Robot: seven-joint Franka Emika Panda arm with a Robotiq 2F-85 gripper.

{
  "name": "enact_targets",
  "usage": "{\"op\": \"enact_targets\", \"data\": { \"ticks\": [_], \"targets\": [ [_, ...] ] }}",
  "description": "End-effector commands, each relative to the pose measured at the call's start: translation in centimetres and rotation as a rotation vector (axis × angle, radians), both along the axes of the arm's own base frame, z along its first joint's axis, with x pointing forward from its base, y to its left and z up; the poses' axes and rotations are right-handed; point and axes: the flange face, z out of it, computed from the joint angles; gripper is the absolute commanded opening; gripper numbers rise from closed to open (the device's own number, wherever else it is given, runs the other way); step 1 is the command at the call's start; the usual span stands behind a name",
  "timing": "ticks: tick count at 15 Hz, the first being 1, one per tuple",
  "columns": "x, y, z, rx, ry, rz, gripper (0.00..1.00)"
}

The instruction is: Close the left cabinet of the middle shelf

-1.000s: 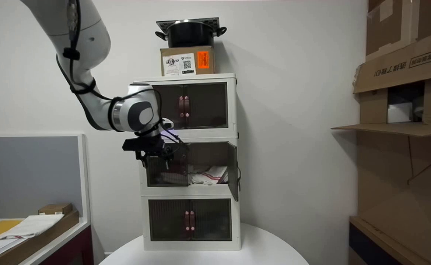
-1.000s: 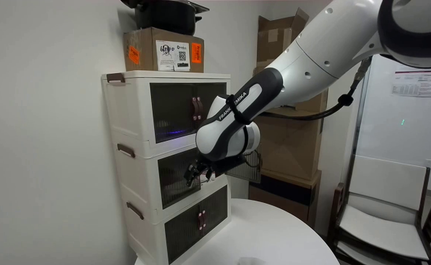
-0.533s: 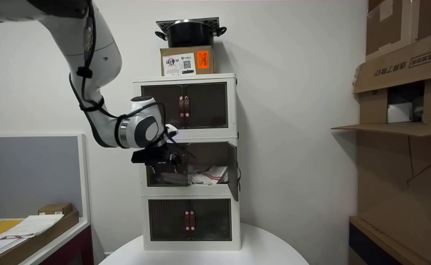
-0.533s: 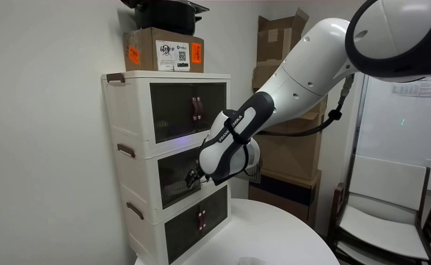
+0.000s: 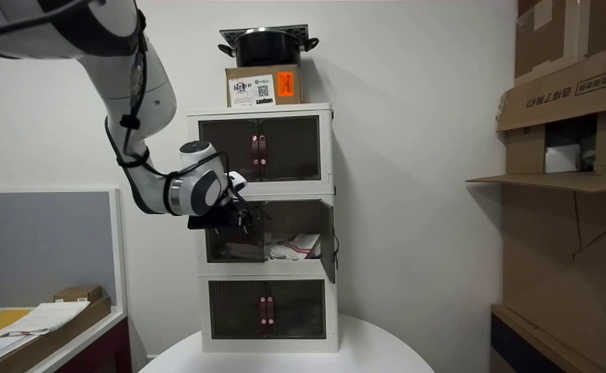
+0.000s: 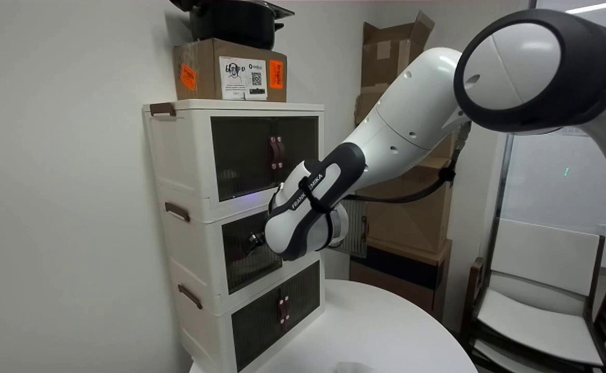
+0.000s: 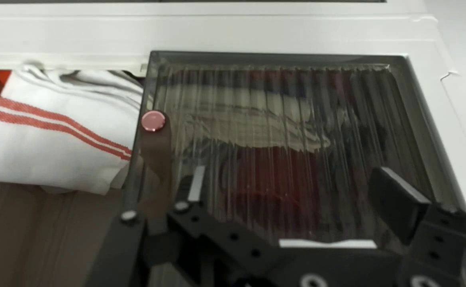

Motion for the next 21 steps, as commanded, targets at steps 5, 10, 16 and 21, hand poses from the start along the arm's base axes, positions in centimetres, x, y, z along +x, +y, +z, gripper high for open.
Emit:
{"op": "enact_targets", "data": {
  "ticks": [5,10,16,21],
  "targets": [
    [3.0,0.0,-0.3,-0.028,-0.081,-0.007,1.0],
    [2.7,0.4,0.1,-0.035,-0.076,-0.01,1.0],
    [-1.9,0.0,1.0,-0.014,0.128,0.0,1.0],
    [-8.3,-2.7,3.2,-0.074,0.307,-0.118,1.0]
  ]
}}
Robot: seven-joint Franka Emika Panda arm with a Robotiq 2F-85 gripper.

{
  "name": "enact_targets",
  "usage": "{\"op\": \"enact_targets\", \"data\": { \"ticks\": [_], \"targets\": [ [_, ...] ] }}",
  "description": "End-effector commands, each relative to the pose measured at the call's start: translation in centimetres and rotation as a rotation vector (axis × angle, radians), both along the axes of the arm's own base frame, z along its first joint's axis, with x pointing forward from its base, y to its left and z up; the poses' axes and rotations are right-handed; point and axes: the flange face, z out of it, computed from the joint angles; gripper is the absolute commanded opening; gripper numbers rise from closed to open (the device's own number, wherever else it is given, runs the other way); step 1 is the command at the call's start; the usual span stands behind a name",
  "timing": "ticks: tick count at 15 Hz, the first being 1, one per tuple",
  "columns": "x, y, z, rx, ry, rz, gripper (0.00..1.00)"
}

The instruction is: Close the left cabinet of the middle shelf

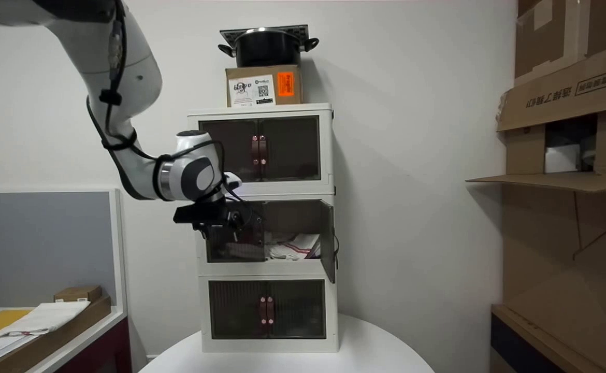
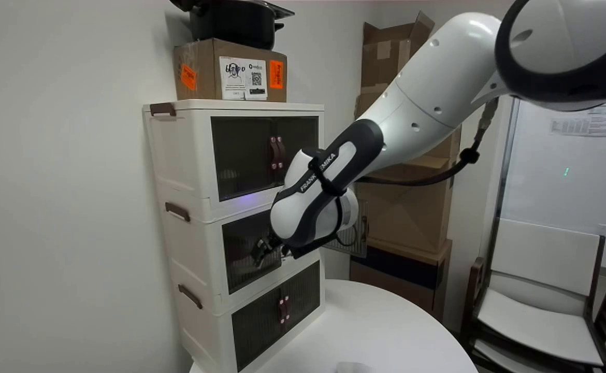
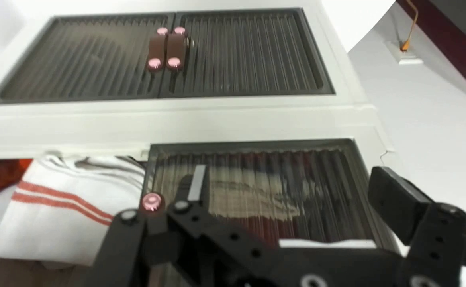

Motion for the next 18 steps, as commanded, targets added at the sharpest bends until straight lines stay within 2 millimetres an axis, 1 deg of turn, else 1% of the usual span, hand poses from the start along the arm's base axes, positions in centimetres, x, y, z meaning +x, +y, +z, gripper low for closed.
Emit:
{"op": "enact_targets", "data": {
  "ticks": [1,3,4,5,6,8,10,12,14,15,18],
  "targets": [
    [-5.8,-3.4,2.6,-0.063,0.094,-0.141,1.0],
    [-7.9,-5.4,3.4,-0.112,0.126,-0.236,1.0],
    [-8.9,-6.2,3.7,-0.127,0.151,-0.264,1.0],
    [-10.0,-6.6,3.7,-0.126,0.185,-0.281,1.0],
    [-11.1,-6.6,3.5,-0.088,0.24,-0.263,1.0],
    [-12.8,-7.2,3.4,-0.012,0.286,-0.258,1.0],
    [-14.3,-8.1,3.7,0.052,0.309,-0.269,1.0],
    [-15.6,-9.1,4.1,0.071,0.327,-0.292,1.0],
    [-16.3,-9.9,4.6,0.059,0.344,-0.332,1.0],
    [-14.8,-9.2,3.5,0.054,0.331,-0.306,1.0],
    [-15.7,-10.0,4.3,0.057,0.334,-0.32,1.0]
  ]
}}
